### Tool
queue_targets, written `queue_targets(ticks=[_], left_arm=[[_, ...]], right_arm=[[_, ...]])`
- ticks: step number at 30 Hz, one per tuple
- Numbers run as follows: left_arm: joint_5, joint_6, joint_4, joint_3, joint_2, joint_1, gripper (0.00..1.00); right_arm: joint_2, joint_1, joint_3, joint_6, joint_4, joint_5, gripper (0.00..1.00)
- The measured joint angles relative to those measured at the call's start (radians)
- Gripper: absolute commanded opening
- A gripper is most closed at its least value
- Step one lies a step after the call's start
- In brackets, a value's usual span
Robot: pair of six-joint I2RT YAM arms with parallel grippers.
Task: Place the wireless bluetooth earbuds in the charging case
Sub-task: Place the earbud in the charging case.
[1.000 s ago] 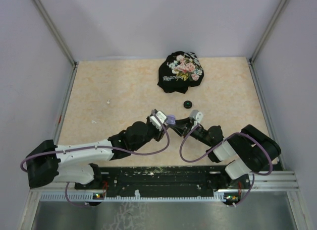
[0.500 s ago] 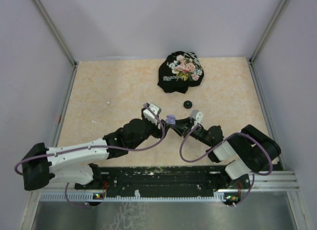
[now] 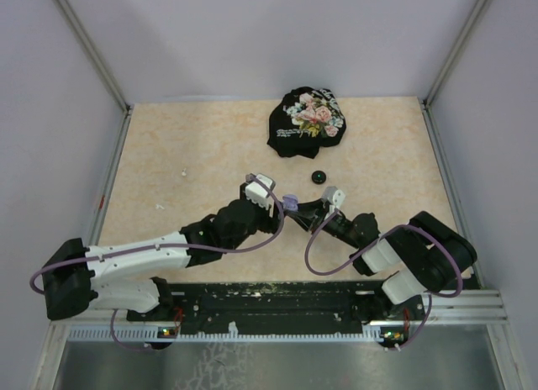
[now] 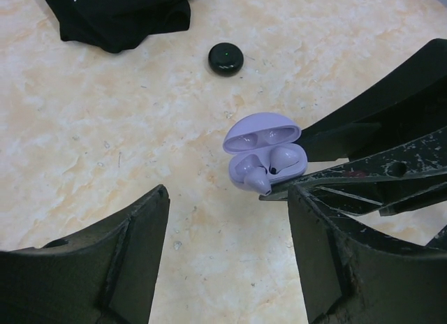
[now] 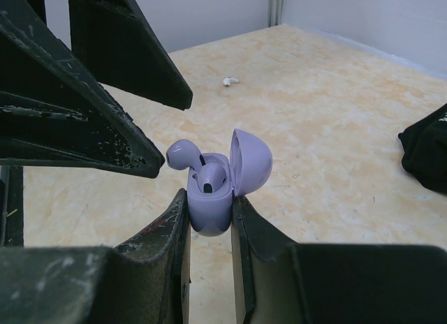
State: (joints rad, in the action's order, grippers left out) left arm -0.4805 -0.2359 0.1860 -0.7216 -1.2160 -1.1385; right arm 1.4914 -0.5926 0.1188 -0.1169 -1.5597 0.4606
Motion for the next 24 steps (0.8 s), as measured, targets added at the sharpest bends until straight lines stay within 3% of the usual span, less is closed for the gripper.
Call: queue_targets(ticks=[17, 24], left_arm=[[-0.003, -0.088, -0.108, 0.000, -0.001, 0.100, 0.72], [0.157, -0.088, -0.069, 0.044, 0.071, 0.189, 0.74]], right_arm=[[0.000, 0.000, 0.000, 0.000, 0.000, 0.000, 0.00], [0.000, 0.000, 0.000, -0.001, 0.000, 0.000, 0.00]])
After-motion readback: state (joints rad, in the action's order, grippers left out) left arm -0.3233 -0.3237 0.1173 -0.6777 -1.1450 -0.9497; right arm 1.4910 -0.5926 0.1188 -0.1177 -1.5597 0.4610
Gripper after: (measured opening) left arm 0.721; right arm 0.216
